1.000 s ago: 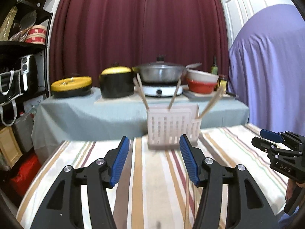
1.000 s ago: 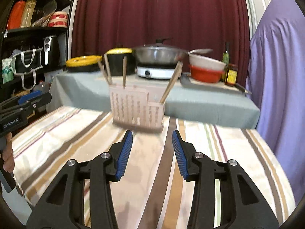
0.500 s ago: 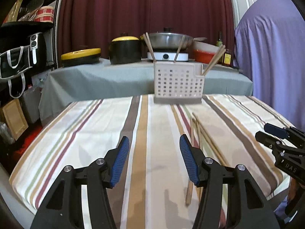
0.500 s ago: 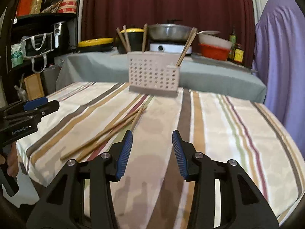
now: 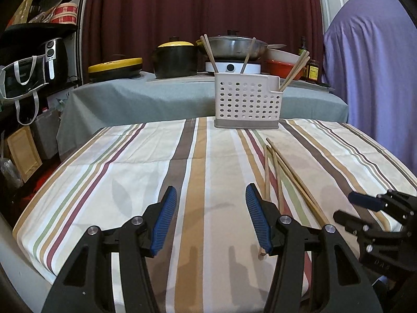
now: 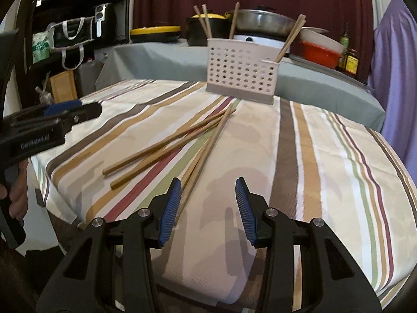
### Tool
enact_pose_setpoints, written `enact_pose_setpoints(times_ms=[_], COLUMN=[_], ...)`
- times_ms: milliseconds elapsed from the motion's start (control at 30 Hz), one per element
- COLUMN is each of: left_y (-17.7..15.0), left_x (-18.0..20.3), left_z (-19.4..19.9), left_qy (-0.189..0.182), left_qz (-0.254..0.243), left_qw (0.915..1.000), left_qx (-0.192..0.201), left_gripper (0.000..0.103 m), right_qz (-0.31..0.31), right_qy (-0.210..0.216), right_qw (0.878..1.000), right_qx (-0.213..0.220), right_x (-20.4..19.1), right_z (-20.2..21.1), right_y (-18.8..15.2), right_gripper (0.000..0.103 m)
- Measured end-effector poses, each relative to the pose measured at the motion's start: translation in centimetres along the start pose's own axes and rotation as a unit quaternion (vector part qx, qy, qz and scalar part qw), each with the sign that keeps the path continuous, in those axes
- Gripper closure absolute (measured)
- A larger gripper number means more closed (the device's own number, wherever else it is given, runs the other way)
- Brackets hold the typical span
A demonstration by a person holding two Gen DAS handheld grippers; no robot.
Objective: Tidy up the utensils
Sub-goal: 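Move both open tools back to the remaining chopsticks on the table, then close the right tool on a chopstick while the left tool closes on another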
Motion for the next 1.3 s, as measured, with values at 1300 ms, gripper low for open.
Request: enact_pose_setpoints(times_ms=[1300], left_y=[-1.3], left_x=[1.6], left_z=[-0.1], left_qy=[-0.030], left_qz=[-0.011], left_qw=[0.9993], left_qx=[-0.021], left_gripper=[0.048], right_qz=[0.005], right_qy=[-0.011], right_qw=[0.999], right_qx=[-0.035], right_x=[0.0], right_z=[-0.2], right_y=[-1.2], right_gripper=[0.080])
Point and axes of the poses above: each gripper's, at about its wrist camera, not at the fingertips, and z roughly against the way its jaws point, x to its right, y to its top, the point moved 2 cm from there along -z, roughly the way its jaws point, and after that the axes turned 7 degrees about y, right-handed, at the moved point
